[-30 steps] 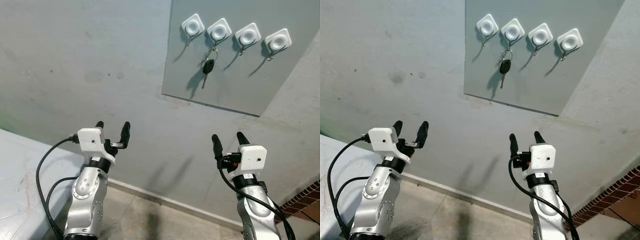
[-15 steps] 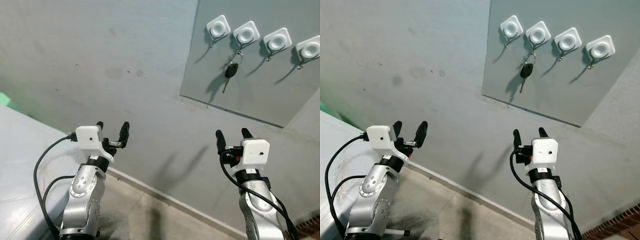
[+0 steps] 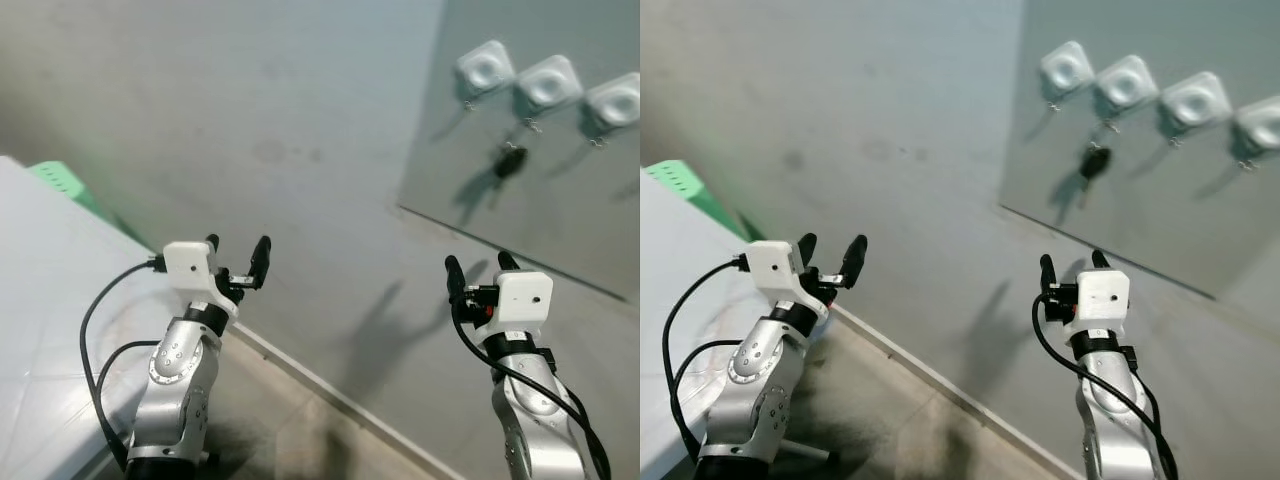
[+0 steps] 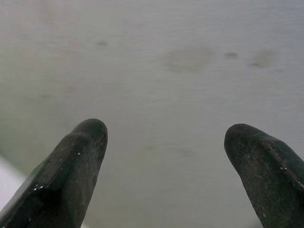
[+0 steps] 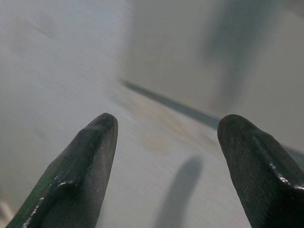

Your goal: Hang keys on a hook

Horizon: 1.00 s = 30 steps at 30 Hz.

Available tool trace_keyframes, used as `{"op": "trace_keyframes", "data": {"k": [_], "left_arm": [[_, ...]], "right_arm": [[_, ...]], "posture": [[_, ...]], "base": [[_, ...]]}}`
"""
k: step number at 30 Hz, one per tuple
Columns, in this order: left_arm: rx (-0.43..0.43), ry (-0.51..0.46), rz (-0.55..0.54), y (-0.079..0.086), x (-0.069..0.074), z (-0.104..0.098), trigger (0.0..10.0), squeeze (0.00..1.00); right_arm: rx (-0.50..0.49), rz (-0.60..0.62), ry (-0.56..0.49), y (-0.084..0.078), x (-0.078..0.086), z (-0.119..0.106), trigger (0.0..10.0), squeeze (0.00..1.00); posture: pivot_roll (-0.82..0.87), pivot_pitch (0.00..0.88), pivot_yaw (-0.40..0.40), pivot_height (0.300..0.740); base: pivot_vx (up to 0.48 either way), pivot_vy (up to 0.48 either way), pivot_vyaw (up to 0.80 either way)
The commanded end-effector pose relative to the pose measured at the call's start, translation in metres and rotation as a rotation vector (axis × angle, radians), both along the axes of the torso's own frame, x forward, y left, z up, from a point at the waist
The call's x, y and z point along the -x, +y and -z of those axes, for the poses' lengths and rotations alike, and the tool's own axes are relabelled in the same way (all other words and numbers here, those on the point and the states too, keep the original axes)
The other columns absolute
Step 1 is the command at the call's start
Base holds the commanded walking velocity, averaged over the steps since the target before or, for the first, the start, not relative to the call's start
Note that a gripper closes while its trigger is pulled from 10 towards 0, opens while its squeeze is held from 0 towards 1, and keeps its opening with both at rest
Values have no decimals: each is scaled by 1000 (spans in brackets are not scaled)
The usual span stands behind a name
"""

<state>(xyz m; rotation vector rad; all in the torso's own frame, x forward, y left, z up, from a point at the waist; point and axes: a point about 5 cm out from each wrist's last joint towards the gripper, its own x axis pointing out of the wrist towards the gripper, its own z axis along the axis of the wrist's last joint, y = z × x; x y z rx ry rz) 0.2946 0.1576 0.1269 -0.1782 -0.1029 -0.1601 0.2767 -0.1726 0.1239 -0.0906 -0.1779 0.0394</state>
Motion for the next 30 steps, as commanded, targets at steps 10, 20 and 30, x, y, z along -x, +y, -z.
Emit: {"op": "trace_keyframes", "data": {"k": [10,20,30], "left_arm": [[18,-9,16,-6,-2,-3,10000,0],[26,-10,25,-8,-2,-4,10000,0],[26,-15,18,-7,-3,-5,10000,0]], "right_arm": [[2,9,5,-6,0,0,10000,0],[5,0,6,-7,0,-1,10000,0],[11,-13,1,-7,-3,-3,10000,0]], "posture": [[4,0,-26,732],[5,0,-30,732],[8,0,-36,732]], "base": [[0,0,800],[0,0,800],[0,0,800]]}}
